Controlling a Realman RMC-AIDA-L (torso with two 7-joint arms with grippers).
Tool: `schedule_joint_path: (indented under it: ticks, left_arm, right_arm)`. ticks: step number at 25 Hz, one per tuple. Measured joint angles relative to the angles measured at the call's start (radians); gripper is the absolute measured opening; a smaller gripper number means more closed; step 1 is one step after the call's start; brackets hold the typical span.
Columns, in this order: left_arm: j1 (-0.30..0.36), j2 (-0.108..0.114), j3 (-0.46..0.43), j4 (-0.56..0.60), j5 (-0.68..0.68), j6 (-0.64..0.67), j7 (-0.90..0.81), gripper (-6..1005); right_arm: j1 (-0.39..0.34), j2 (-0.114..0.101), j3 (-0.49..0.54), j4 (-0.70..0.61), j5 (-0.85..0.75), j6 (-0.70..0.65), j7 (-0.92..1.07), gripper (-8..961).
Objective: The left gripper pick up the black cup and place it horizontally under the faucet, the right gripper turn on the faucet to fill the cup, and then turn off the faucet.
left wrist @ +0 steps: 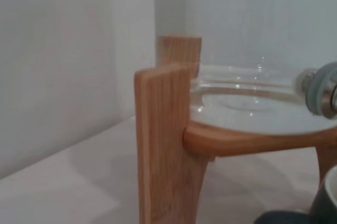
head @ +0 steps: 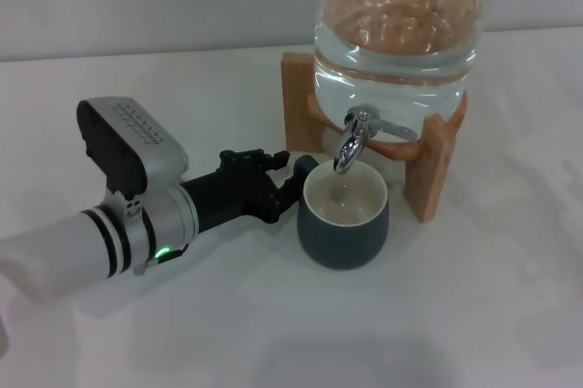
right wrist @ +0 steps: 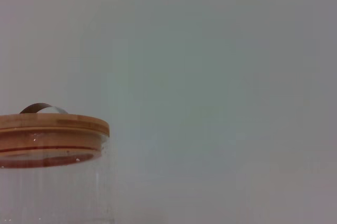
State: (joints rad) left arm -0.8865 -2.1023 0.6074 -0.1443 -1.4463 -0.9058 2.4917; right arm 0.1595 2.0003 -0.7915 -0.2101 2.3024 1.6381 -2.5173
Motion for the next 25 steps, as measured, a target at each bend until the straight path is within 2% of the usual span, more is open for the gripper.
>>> schedule_joint_path:
  ticks: [5, 8, 12, 15, 17, 21, 25]
  left_arm:
    - [0.042, 0.006, 0.007, 0.011, 0.0, -0.056, -0.003, 351]
    - [0.087, 0.01, 0.008, 0.039, 0.0, -0.131, -0.007, 505]
    - [0.181, 0.017, 0.008, 0.109, 0.0, -0.246, -0.044, 504]
    - [0.262, 0.018, 0.007, 0.195, -0.005, -0.307, -0.106, 504]
    - [0.307, 0.018, 0.004, 0.237, -0.018, -0.331, -0.139, 504]
    - [0.396, 0.02, 0.002, 0.314, -0.083, -0.355, -0.188, 503]
    - [0.456, 0.021, 0.002, 0.358, -0.173, -0.376, -0.2, 502]
  right_arm:
    - [-0.004, 0.0, 0.0, 0.0, 0.0, 0.003, 0.0, 855]
    - [-0.01, 0.0, 0.0, -0.004, -0.002, 0.006, 0.013, 855]
    - [-0.024, -0.014, -0.001, -0.059, -0.082, 0.02, 0.098, 855]
    - [-0.046, -0.02, -0.001, -0.173, -0.19, 0.045, 0.209, 855]
    - [-0.059, -0.017, -0.001, -0.261, -0.251, 0.058, 0.289, 855]
    - [-0.061, 0.005, -0.031, -0.494, -0.408, 0.068, 0.501, 855]
    - [-0.047, 0.005, -0.085, -0.574, -0.44, 0.057, 0.588, 855]
